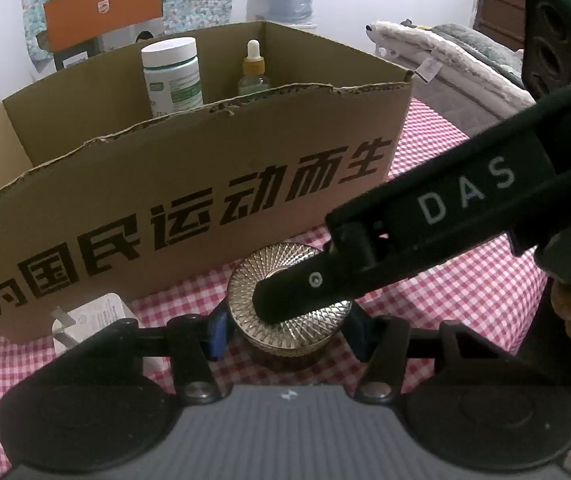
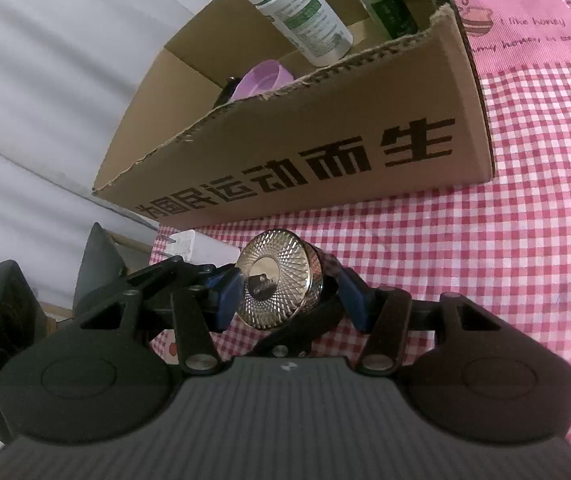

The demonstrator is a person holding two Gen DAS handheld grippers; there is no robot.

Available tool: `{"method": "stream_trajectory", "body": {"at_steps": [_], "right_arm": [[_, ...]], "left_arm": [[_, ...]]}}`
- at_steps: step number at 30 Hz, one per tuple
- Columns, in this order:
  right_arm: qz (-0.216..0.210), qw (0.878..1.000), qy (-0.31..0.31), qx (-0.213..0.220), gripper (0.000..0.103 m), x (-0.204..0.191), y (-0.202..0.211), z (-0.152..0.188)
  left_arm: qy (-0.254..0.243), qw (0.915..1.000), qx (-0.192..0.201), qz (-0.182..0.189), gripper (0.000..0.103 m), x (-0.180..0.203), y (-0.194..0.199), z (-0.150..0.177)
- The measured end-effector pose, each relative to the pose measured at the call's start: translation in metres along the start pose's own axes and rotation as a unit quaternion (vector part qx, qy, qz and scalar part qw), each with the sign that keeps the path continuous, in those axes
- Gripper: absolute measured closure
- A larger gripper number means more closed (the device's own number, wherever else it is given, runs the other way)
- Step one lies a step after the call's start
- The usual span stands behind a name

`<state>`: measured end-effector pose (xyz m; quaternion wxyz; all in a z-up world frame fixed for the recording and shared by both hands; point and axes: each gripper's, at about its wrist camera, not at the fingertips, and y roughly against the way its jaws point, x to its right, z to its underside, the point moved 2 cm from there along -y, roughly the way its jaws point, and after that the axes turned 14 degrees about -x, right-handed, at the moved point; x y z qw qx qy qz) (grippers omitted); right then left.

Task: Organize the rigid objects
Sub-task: 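Lift the gold jar with the right gripper and carry it into the box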

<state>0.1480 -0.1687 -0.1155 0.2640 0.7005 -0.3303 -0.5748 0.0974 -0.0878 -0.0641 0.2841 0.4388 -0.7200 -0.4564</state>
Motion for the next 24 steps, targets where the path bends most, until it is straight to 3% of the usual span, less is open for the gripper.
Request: {"method": "stream_trajectory", "body": {"at_steps": [24], "right_arm": [[0.005, 1.000, 0.006, 0.002, 0.051, -0.0022, -0.0002, 0.0047]], "left_arm": [[0.006, 1.0000, -0.005, 0.000, 0.046, 0.0035, 0.0035, 0.0013]]}}
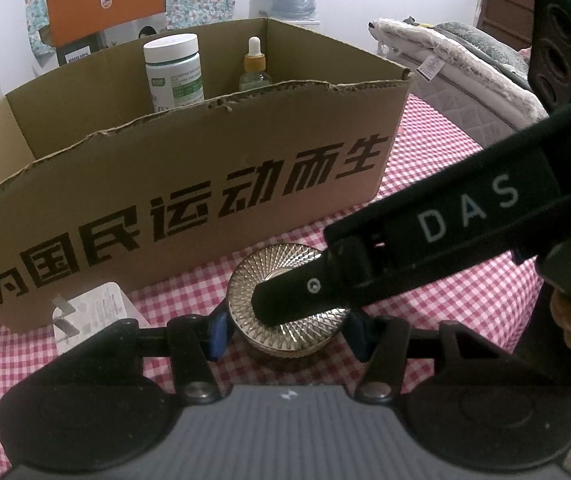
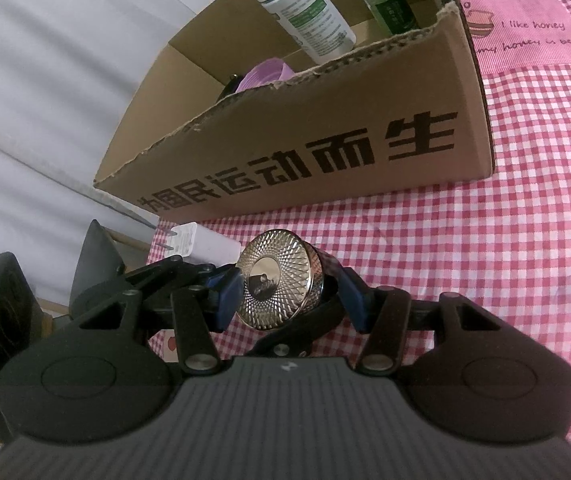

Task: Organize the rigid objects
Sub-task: 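Lift the gold jar with the right gripper and carry it into the box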

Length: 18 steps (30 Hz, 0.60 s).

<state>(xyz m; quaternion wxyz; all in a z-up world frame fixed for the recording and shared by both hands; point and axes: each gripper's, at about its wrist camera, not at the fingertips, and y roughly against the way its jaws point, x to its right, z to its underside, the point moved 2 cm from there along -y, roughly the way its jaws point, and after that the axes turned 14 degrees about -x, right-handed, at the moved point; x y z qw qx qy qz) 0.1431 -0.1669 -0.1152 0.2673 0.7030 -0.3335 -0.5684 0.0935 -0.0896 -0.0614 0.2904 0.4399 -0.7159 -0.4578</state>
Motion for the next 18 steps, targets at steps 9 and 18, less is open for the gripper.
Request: {"method": "stream_trajectory", "body": {"at_steps": [9, 18], "right_arm": [[0.002, 1.000, 0.005, 0.011, 0.051, -0.007, 0.005, 0.005], [-0.002, 0.997, 0.048, 0.056, 0.051, -0.038, 0.044, 0.013]], "left_arm": [[-0.002, 0.9999, 0.014, 0.000, 0.046, 0.002, 0.013, 0.007], [-0.011, 0.9974, 0.068, -0.022, 0.046, 0.006, 0.067, 0.003]]}}
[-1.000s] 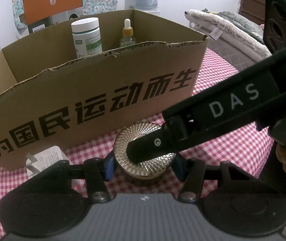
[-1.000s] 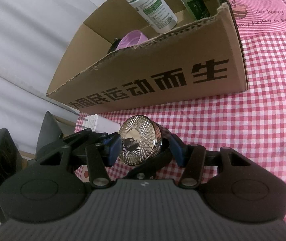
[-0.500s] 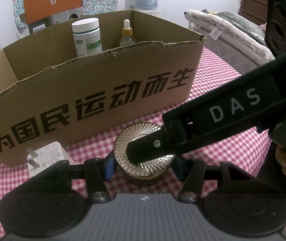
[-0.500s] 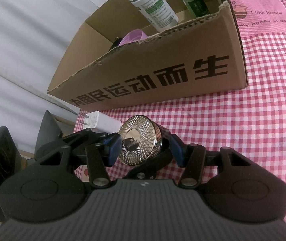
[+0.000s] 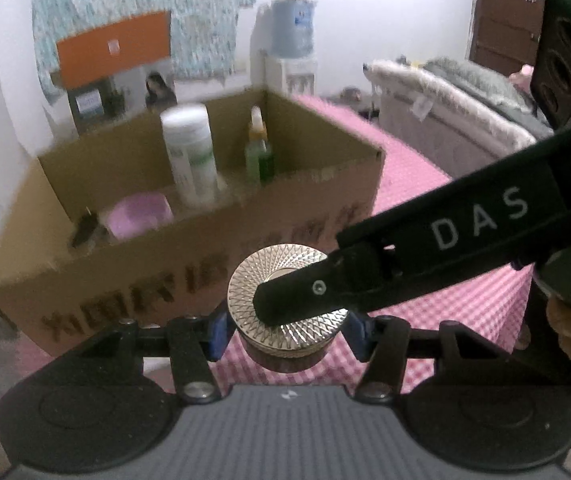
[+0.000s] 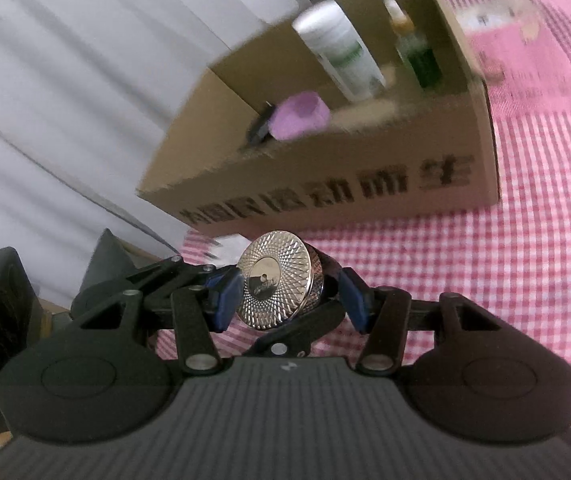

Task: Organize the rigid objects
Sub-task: 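Lift the gold jar with the right gripper and carry it into the box, then open the right gripper to release the gold jar in the box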

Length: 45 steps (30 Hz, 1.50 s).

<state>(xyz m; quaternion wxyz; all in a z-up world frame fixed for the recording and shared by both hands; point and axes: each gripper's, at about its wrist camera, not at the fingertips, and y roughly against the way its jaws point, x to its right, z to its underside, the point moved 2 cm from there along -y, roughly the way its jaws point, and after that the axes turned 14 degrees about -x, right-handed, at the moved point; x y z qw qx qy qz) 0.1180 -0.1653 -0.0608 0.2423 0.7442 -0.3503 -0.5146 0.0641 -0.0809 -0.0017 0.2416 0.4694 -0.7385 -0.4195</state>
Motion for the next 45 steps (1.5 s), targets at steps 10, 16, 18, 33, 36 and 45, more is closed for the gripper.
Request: {"method": "stream_trajectory", "body": {"at_steps": [10, 16, 18, 33, 36, 45], "right_arm": [[-0.002, 0.994, 0.094, 0.056, 0.051, -0.050, 0.052, -0.049], [0.019, 0.992, 0.118, 0.032, 0.050, -0.056, 0.047, -0.105], [0.030, 0.993, 0.118, 0.010, 0.049, -0.052, 0.037, -0.126], [0.052, 0.983, 0.038, -0.172, 0.047, 0.012, -0.067, -0.207], [0.056, 0.980, 0.032, -0.189, 0.047, 0.016, -0.077, -0.212], [0.072, 0.974, 0.025, -0.214, 0.044, 0.023, -0.091, -0.215]], "left_arm": [[0.002, 0.9975, 0.063, -0.033, 0.046, -0.016, 0.051, -0.055], [0.020, 0.9990, 0.036, -0.016, 0.046, -0.037, 0.028, -0.102], [0.034, 0.9993, 0.012, -0.001, 0.046, -0.050, 0.010, -0.115], [0.081, 0.9821, -0.159, 0.061, 0.046, -0.095, -0.103, -0.137], [0.089, 0.9774, -0.178, 0.071, 0.046, -0.098, -0.112, -0.137], [0.101, 0.9714, -0.191, 0.098, 0.042, -0.102, -0.116, -0.136]]}}
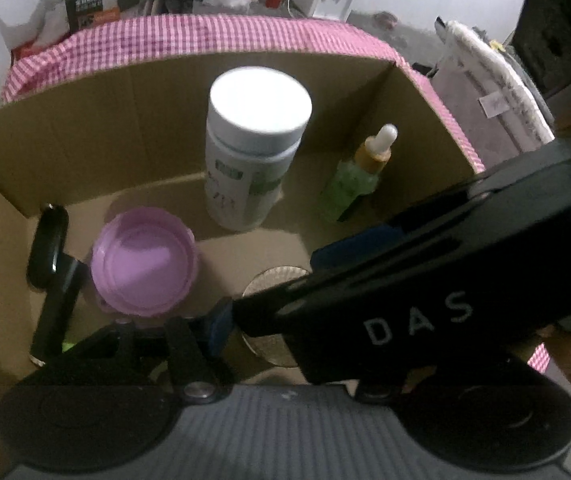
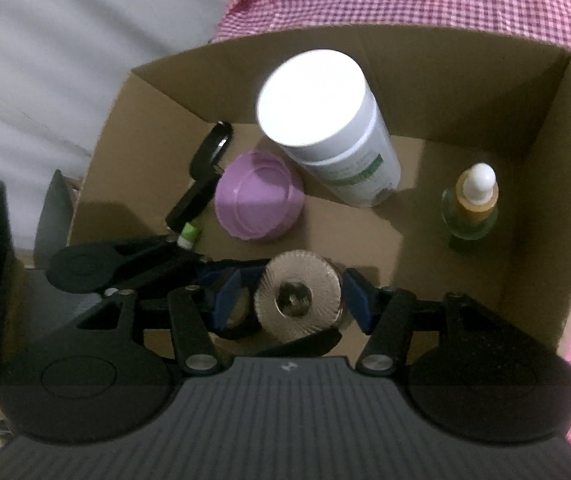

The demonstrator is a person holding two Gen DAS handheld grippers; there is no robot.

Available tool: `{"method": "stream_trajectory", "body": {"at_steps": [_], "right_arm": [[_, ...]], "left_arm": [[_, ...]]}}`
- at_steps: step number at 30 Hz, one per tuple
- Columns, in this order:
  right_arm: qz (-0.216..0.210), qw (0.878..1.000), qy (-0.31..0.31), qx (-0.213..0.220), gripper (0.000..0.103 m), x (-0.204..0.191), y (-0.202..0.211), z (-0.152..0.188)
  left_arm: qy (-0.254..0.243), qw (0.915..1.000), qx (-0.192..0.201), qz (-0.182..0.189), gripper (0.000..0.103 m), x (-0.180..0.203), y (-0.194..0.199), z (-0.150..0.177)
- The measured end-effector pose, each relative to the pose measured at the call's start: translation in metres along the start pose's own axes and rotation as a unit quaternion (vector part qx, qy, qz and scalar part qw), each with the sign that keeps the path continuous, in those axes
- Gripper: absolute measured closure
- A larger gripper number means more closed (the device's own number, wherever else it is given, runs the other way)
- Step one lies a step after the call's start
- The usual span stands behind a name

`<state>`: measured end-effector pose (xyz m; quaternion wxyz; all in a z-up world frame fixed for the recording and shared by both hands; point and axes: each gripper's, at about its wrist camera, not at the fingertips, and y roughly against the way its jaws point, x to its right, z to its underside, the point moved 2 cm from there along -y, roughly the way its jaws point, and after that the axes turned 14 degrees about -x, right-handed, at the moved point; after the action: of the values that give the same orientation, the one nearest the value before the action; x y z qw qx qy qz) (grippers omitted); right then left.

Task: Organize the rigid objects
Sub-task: 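Open the right gripper to release the gold jar in the box, then move the right gripper down to the white plug charger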

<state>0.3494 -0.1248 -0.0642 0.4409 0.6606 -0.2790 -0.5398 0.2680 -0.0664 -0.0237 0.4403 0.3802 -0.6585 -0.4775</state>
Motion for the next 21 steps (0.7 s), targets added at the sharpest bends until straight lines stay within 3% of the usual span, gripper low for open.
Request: {"method": "stream_trajectory", "body": {"at_steps": [5, 9, 16, 21], "right_arm": [[-0.007, 1.000, 0.007, 0.029, 0.044, -0.004, 0.010, 0.007], [-0.018, 0.995, 0.023, 0.094, 0.043, -0.013, 0.032, 0.027], [-0.046, 0.968, 0.049, 0.242, 0.041, -0.029, 0.075, 0.105], [-0.082, 0.952, 0.044, 0.292, 0.041, -0.033, 0.079, 0.150]], "left_arm": [[0.000, 0.9994, 0.032, -0.008, 0.038, 0.001, 0.020, 0.005], [-0.011, 0.9964, 0.082, -0.020, 0.027, 0.003, 0.050, 0.023], [-0.022, 0.9868, 0.155, -0.039, 0.015, 0.011, 0.099, 0.068], [-0.028, 0.9808, 0.187, -0.050, 0.012, 0.019, 0.115, 0.104]]}}
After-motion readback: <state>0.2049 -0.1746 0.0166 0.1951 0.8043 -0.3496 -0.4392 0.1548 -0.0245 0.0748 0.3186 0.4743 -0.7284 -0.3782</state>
